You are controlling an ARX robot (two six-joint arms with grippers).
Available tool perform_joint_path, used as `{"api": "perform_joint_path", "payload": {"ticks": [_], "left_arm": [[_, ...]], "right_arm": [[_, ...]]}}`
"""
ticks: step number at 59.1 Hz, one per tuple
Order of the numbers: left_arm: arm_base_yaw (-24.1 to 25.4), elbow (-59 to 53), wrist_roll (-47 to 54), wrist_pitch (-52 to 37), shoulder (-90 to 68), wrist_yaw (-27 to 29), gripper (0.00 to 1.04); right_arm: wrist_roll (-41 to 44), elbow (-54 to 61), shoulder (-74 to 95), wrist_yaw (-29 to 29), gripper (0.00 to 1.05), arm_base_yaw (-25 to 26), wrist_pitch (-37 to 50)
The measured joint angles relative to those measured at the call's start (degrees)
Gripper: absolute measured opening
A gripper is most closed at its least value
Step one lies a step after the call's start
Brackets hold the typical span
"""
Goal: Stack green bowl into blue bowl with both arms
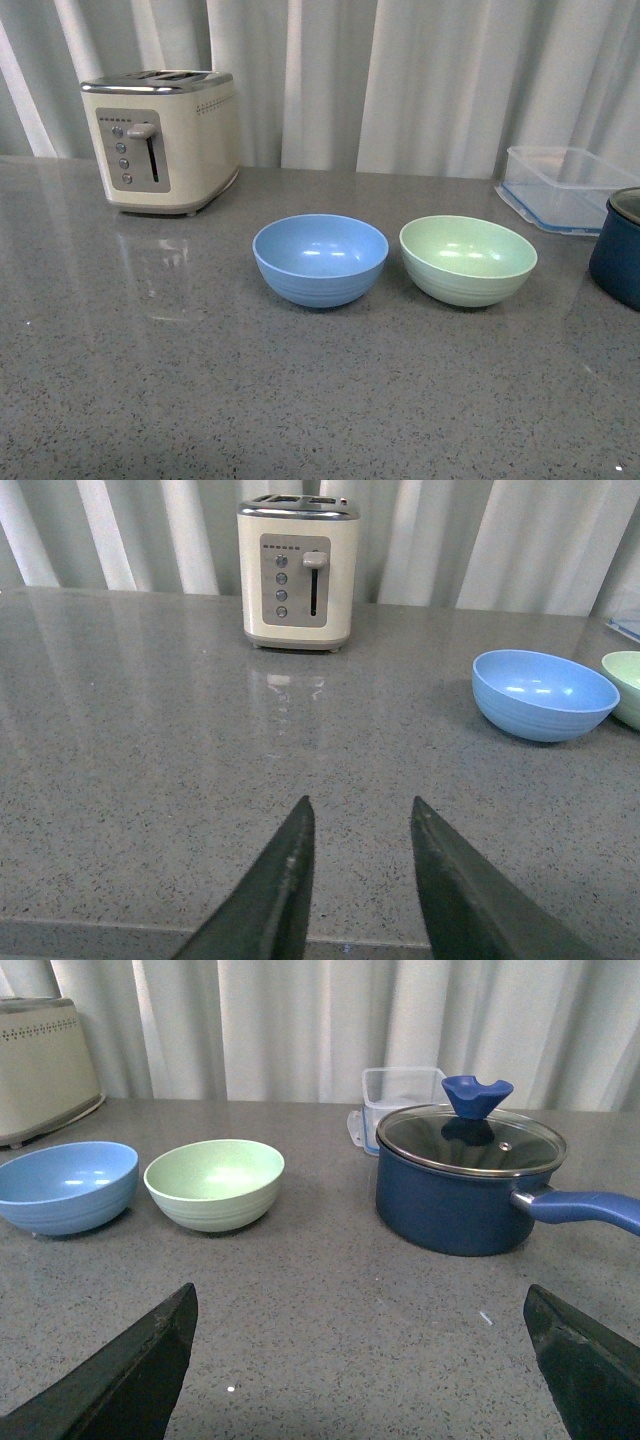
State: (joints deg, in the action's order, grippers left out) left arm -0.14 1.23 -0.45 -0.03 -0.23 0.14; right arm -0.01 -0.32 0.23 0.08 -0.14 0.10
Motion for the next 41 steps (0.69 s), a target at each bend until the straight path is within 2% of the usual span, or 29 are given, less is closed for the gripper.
{"api": "perform_joint_path", "payload": {"ticks": [3, 4, 11, 15, 17, 20, 30, 41], "left_arm": [[0.0, 0.0, 0.0, 0.0, 0.0, 0.0, 0.39], [0.0, 0.0, 0.0, 0.0, 0.0, 0.0, 0.44], [0.0, 0.0, 0.0, 0.0, 0.0, 0.0, 0.66], [0.0, 0.0, 0.0, 0.0, 0.0, 0.0, 0.78], [0.0, 0.0, 0.0, 0.0, 0.0, 0.0, 0.89], [0.0, 0.0, 0.1, 0.0, 0.0, 0.0, 1.00], [0.0, 0.0, 0.1, 0.0, 0.0, 0.0, 0.98], [0.0, 0.0, 0.2, 0.0, 0.0, 0.0, 0.98]], "right_arm": [[1.1, -0.5, 0.7, 1.8, 0.95, 0.5, -1.3], [2.1, -1.3, 2.2, 4.4, 0.95, 0.7, -1.6], [3.3, -9.4, 12.7, 10.6, 0.95, -0.2, 1.6], [4.2, -16.4, 19.9, 11.0, 0.95, -1.7, 2.2], [4.4, -22.1, 26.1, 11.0, 0.95, -3.0, 1.0], [4.8, -30.7, 37.2, 10.8, 0.95, -5.1, -0.7], [6.1, -50.4, 62.9, 6.6, 0.95, -8.7, -5.6], [7.3, -65.8, 82.4, 0.8, 0.95, -10.3, -10.7]]}}
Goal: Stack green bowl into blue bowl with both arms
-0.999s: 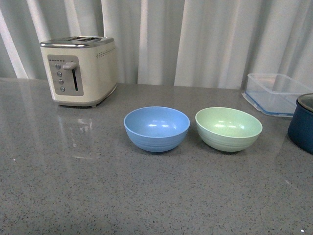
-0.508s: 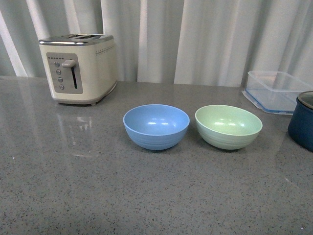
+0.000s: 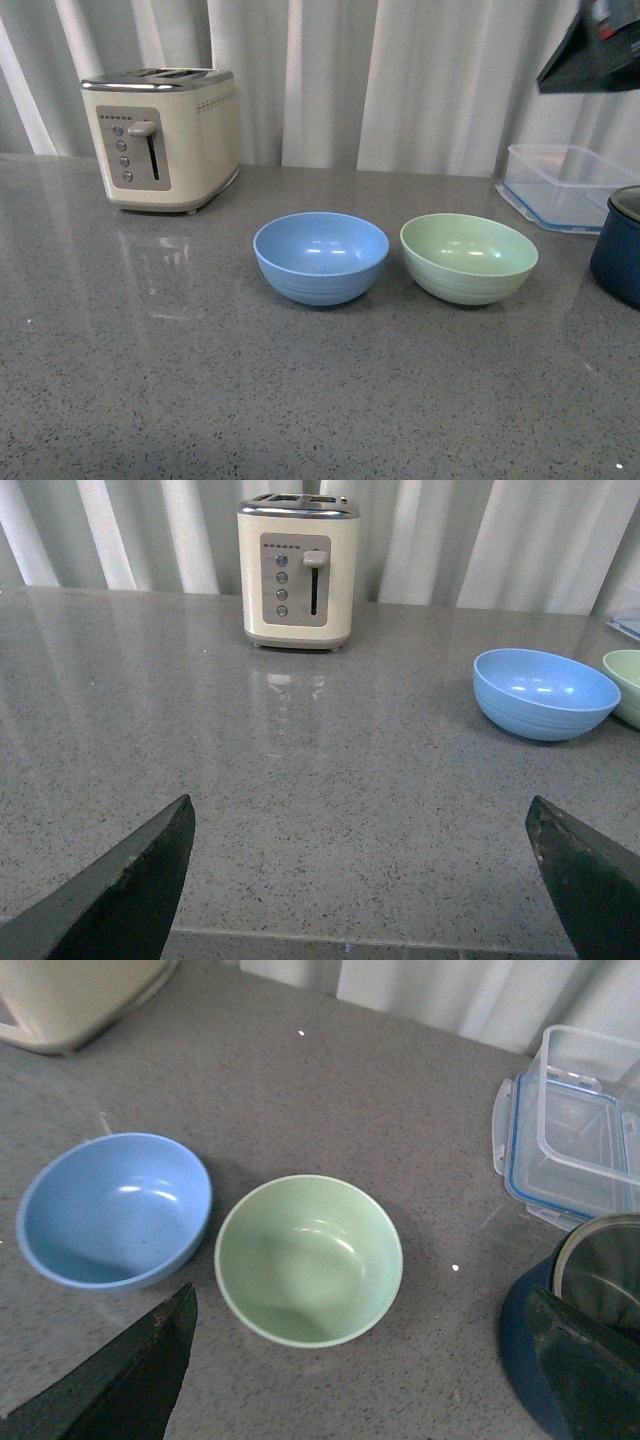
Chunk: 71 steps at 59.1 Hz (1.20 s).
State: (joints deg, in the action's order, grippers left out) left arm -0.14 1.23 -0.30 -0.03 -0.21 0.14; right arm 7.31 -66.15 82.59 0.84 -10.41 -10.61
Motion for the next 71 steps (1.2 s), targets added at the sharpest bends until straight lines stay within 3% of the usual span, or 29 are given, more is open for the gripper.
{"api": "perform_joint_path", "payload": {"ticks": [11, 48, 63, 71], "left_arm": [[0.0, 0.0, 0.0, 0.0, 0.0, 0.0, 0.98], [0.0, 0.0, 0.0, 0.0, 0.0, 0.0, 0.98], [0.0, 0.0, 0.0, 0.0, 0.0, 0.0, 0.98], [0.0, 0.0, 0.0, 0.0, 0.0, 0.0, 0.98]], "right_arm": [[1.1, -8.1, 15.1, -6.3, 0.95, -0.2, -1.6], [-6.2, -19.2, 32.8, -7.8, 0.94, 2.9, -6.3], [-7.8, -21.2, 36.0, -8.1, 0.61, 3.4, -7.9], [-8.0, -21.4, 36.6, -8.3, 0.36, 3.5, -7.5]]}}
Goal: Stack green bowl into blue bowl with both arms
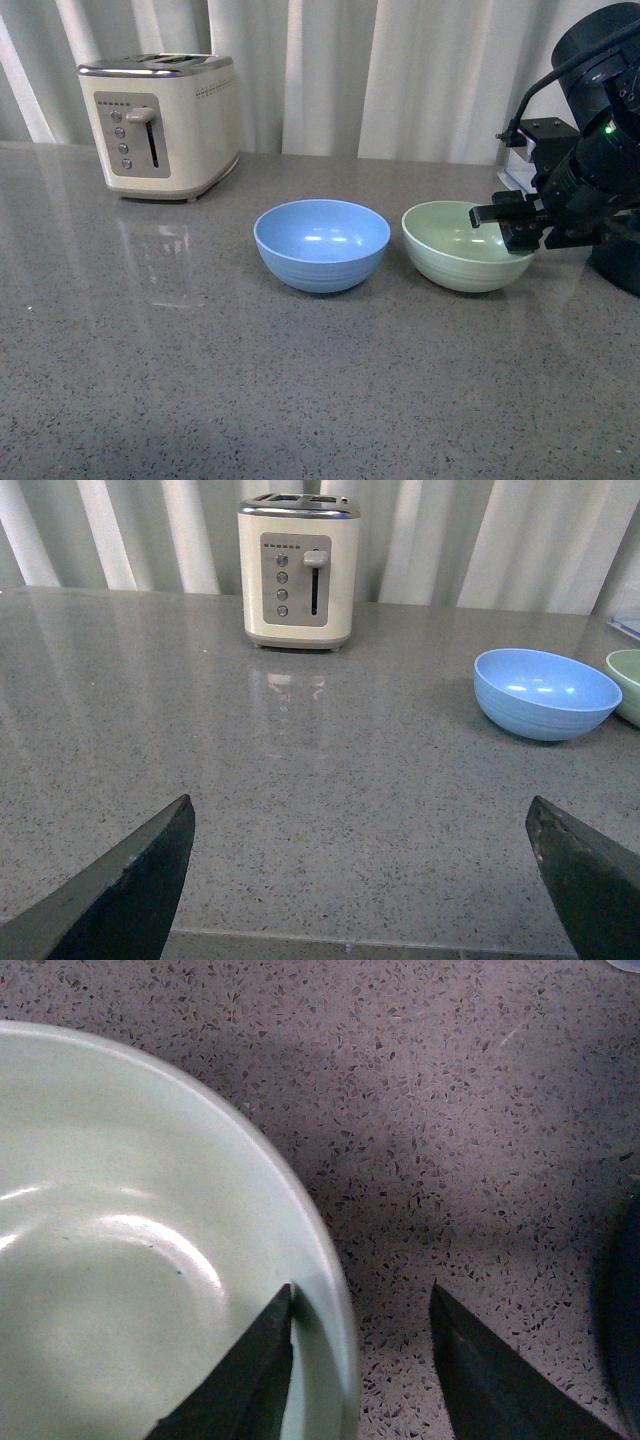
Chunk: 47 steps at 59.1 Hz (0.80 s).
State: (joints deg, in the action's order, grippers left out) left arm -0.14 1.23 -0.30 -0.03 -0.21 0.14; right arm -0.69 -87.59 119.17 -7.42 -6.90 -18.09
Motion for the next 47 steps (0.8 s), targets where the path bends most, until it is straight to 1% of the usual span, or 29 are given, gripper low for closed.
{"api": "perform_joint_path", "payload": {"ticks": [7, 10, 16, 24, 35, 43, 47], "left_arm": [[0.0, 0.0, 0.0, 0.0, 0.0, 0.0, 0.98], [0.0, 0.0, 0.0, 0.0, 0.0, 0.0, 0.98], [0.0, 0.0, 0.0, 0.0, 0.0, 0.0, 0.98], [0.0, 0.0, 0.0, 0.0, 0.0, 0.0, 0.98], [0.0, 0.0, 0.0, 0.0, 0.0, 0.0, 0.98], [0.0, 0.0, 0.0, 0.0, 0.0, 0.0, 0.98], [0.0, 0.0, 0.0, 0.0, 0.0, 0.0, 0.98]], "right_arm": [[0.0, -0.2, 0.0, 0.0, 0.20, 0.1, 0.0], [0.0, -0.3, 0.0, 0.0, 0.11, 0.2, 0.0], [-0.8, -0.5, -0.9, 1.4, 0.02, 0.4, 0.6], [-0.1, -0.5, -3.4, 1.1, 0.01, 0.7, 0.8], [0.0, -0.4, -8.7, 4.5, 0.01, 0.3, 0.9], [-1.1, -1.8, -12.9, 7.3, 0.01, -1.9, 1.2], [-1.6, -3.1, -14.0, 8.5, 0.01, -5.0, 2.9]]}}
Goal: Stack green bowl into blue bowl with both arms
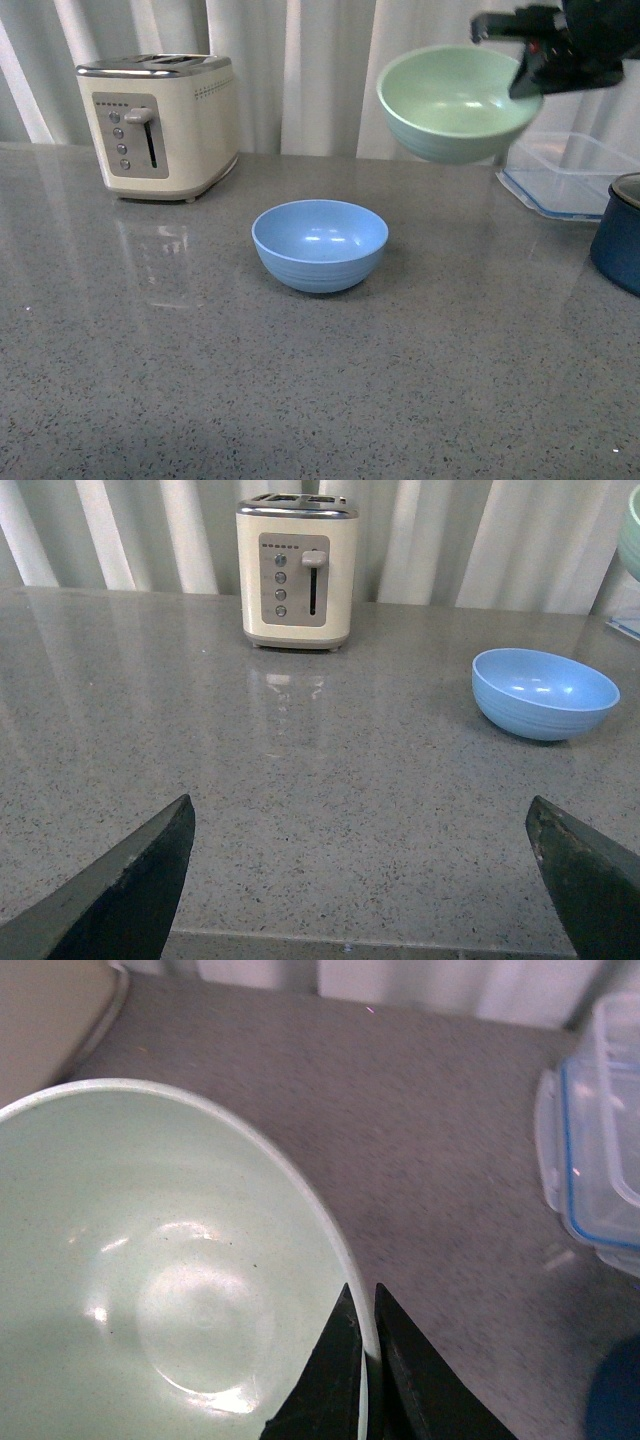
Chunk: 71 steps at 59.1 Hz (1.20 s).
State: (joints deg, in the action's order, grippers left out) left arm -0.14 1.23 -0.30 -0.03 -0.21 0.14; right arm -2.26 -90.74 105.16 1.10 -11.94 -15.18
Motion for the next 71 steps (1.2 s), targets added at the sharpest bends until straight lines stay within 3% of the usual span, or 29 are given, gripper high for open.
{"api": "perform_joint_path", "payload": {"ticks": [15, 47, 64, 71], "left_arm": [[0.0, 0.0, 0.0, 0.0, 0.0, 0.0, 0.98], [0.0, 0.0, 0.0, 0.0, 0.0, 0.0, 0.98], [0.0, 0.0, 0.0, 0.0, 0.0, 0.0, 0.98], [0.0, 0.0, 0.0, 0.0, 0.0, 0.0, 0.98]], "right_arm": [[-1.5, -1.8, 5.5, 0.3, 0.01, -7.9, 1.5], [-1.2, -2.1, 13.8, -3.8, 0.02, -9.0, 2.4], [-3.1, 2.4, 9.3, 1.1, 0.42, -8.2, 6.1], [-5.8, 9.6, 0.9, 6.7, 0.62, -6.8, 14.5]]}}
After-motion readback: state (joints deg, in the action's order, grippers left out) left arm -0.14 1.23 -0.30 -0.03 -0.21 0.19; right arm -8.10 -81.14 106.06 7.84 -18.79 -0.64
